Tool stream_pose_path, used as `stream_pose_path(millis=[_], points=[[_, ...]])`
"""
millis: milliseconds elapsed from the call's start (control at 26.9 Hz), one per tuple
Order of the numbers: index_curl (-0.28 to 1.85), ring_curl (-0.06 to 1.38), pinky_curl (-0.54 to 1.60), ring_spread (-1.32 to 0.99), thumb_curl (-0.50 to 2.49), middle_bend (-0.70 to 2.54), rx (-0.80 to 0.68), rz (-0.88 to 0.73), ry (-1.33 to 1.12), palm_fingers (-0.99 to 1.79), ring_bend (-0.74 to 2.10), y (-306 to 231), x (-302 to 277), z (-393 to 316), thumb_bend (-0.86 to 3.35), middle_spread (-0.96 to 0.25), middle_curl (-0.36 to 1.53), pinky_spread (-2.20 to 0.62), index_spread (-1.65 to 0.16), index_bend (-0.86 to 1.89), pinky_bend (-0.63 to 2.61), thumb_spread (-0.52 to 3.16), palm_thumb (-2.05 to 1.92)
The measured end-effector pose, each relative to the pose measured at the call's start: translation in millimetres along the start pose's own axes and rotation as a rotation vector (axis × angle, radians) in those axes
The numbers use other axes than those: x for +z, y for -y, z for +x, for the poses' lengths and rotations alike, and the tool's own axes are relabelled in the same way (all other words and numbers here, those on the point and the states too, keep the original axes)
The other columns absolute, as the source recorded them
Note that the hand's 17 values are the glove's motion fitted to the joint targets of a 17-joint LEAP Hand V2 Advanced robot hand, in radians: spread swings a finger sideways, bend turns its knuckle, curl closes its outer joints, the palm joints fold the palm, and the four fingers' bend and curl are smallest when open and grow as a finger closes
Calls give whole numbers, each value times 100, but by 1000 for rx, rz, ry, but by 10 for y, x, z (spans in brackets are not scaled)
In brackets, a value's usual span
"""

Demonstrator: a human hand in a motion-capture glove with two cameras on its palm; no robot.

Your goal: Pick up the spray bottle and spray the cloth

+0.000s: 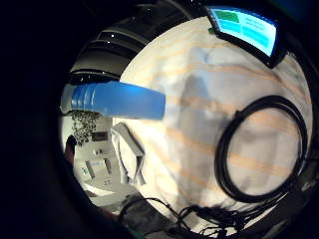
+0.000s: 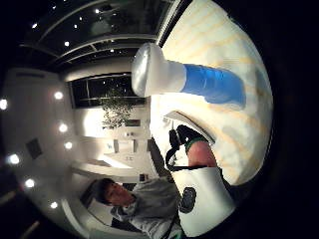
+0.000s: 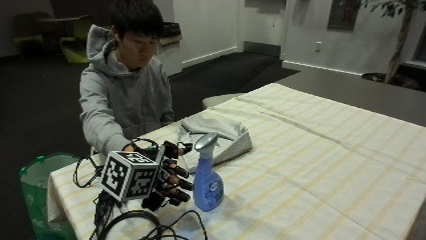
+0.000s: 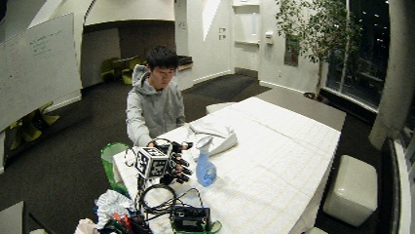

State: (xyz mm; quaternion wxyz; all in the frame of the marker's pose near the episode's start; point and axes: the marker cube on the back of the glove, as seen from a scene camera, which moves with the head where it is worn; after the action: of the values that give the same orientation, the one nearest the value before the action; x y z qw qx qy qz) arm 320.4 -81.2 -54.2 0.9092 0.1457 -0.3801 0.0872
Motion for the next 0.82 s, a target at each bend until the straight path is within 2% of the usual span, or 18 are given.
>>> stream_pose_path(millis=[409,818], points=[[8,30,38,-2,43,18,-28,-51,108,-15,32,198,238,18,-4,-15,31,22,-44,5,58,79,80],[6,28,37,0,38,15,-53,-193,146,-28,25,315,402,-39,-9,-14,28,22,-46,7,55,76,64]])
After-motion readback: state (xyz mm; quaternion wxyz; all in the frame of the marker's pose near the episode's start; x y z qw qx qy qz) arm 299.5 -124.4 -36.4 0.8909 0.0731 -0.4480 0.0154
